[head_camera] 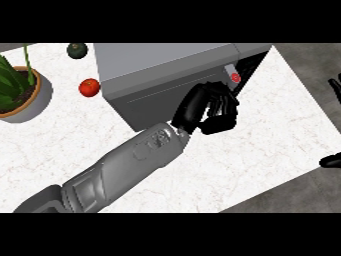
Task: Pick up the milk, place it into the microwave and close the microwave
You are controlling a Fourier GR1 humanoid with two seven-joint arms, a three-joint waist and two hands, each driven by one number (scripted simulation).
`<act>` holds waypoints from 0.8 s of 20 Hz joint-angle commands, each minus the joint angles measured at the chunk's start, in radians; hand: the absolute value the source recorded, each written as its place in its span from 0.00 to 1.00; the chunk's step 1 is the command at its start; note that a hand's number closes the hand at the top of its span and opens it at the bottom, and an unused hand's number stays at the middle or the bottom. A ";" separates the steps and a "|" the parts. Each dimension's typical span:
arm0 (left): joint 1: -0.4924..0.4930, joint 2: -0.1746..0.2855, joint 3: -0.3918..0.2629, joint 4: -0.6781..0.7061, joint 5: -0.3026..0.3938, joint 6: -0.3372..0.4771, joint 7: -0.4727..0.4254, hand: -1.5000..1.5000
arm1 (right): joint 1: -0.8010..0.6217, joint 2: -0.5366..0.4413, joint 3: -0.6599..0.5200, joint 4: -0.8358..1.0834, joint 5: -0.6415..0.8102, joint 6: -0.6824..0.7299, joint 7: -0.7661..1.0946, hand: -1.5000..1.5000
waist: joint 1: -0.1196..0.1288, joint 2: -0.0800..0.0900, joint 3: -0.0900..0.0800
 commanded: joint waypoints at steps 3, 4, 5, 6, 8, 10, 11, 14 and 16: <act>-0.083 -0.021 0.016 0.033 0.029 0.018 -0.014 1.00 | -0.041 -0.021 0.008 -0.007 -0.034 0.081 0.000 0.00 | -0.032 0.013 0.004; -0.086 -0.021 0.012 0.024 0.041 0.022 -0.007 1.00 | -0.054 -0.015 0.015 -0.012 -0.036 0.081 0.005 0.00 | -0.025 0.010 0.004; -0.085 -0.021 0.015 0.021 0.047 0.035 -0.011 1.00 | -0.054 -0.021 0.019 -0.025 -0.044 0.099 0.010 0.00 | -0.038 0.006 0.003; -0.084 -0.020 0.011 0.026 0.050 0.033 -0.007 1.00 | -0.058 -0.018 0.027 -0.024 -0.054 0.115 0.015 0.00 | -0.038 0.013 0.005; -0.096 -0.020 0.014 0.025 0.055 0.044 -0.006 1.00 | -0.072 -0.021 0.034 -0.034 -0.072 0.134 0.033 0.00 | -0.040 0.013 0.005; -0.095 -0.020 0.005 0.019 0.061 0.053 -0.013 1.00 | -0.080 -0.022 0.043 -0.041 -0.087 0.152 0.047 0.00 | -0.042 0.013 0.006; -0.099 -0.020 0.001 0.022 0.063 0.056 -0.009 1.00 | -0.083 -0.025 0.050 -0.047 -0.089 0.156 0.059 0.00 | -0.043 0.011 0.005; -0.092 -0.020 -0.002 0.018 0.077 0.076 -0.011 1.00 | -0.087 -0.036 0.067 -0.067 -0.099 0.177 0.087 0.00 | -0.059 0.011 0.004; -0.099 -0.020 0.003 0.024 0.083 0.083 -0.010 1.00 | -0.100 -0.060 0.080 -0.092 -0.082 0.195 0.092 0.00 | -0.060 0.010 0.004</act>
